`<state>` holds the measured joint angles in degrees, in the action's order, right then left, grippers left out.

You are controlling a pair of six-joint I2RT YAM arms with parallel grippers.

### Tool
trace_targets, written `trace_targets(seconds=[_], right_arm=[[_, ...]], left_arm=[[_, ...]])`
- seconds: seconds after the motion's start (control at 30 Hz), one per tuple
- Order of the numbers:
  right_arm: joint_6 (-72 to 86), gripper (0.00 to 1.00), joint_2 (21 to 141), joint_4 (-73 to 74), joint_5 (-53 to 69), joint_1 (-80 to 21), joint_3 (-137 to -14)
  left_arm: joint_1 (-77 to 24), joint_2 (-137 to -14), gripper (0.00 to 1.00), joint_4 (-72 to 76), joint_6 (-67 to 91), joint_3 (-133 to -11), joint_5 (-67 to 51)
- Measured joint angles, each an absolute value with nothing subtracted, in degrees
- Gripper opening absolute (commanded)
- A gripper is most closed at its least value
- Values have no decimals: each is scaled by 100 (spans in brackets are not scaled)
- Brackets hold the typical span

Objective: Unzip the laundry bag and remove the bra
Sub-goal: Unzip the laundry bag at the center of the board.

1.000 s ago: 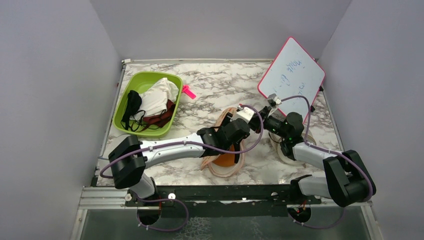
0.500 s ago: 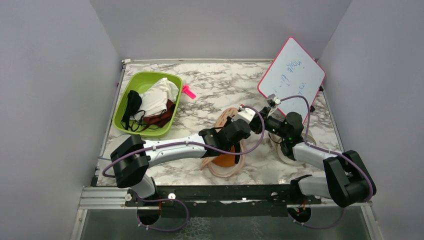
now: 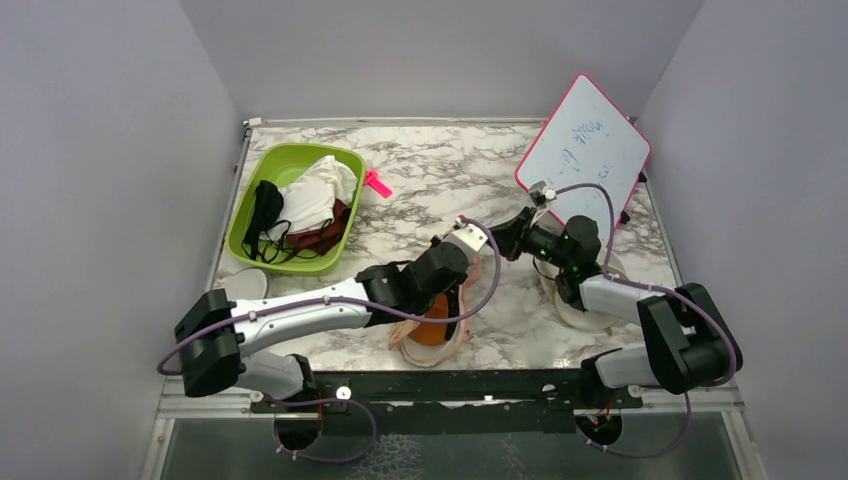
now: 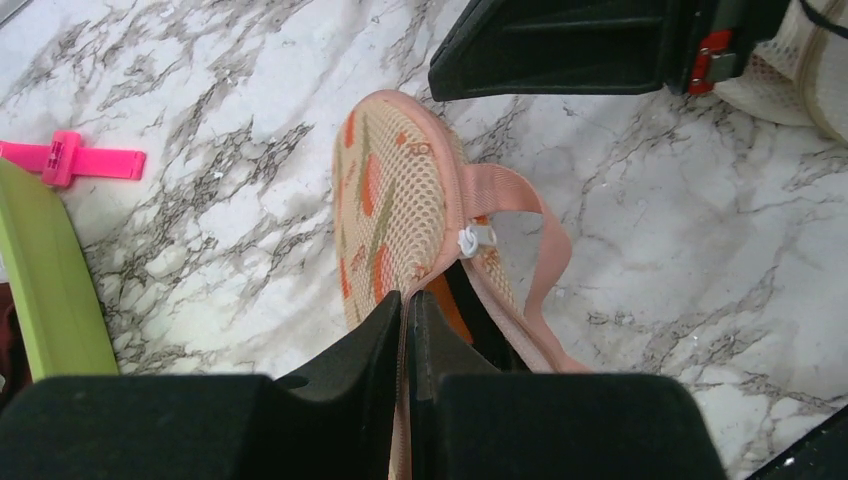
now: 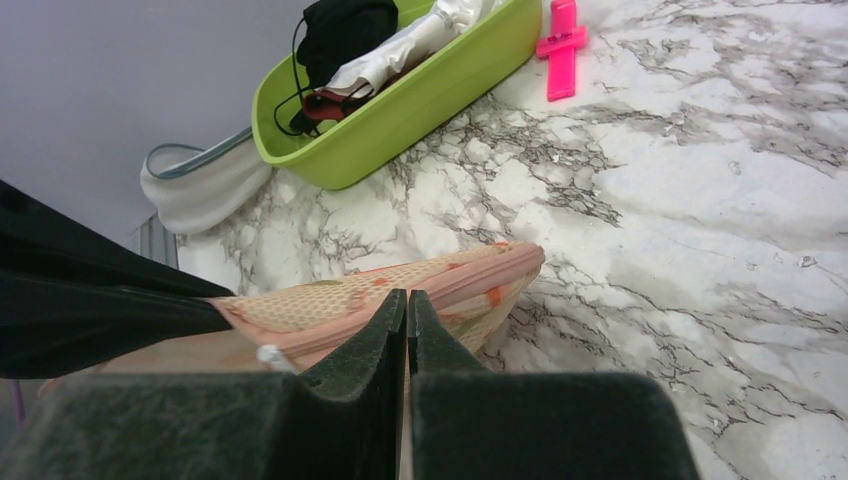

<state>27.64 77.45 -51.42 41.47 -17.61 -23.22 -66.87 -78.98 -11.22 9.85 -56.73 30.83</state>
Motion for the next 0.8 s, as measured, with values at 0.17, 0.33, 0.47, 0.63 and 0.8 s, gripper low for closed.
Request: trace_targets(seconds=[0.17, 0.33, 0.47, 0.63, 0.8], right_arm=[[2814, 1, 8193, -5334, 4147, -1761, -2460], [2845, 1, 8600, -5518, 4145, -1761, -2620], [2840, 1, 8702, -5570, 4143, -1761, -2681], [2777, 1, 8711, -5568, 4136, -1761, -2764], [2777, 21, 8744, -5570, 4289, -1761, -2832]], left_arm=[[-6687, -7286, 0, -1140, 967, -5435, 2963], [-6687, -6917, 0, -1164, 1035, -5295, 2853], [-6687, -6746, 0, -1170, 1083, -5144, 2845], [-6687, -6628, 0, -1247, 1107, -5092, 2842], [-6687, -6514, 0, -1260, 1107, -5087, 2834]])
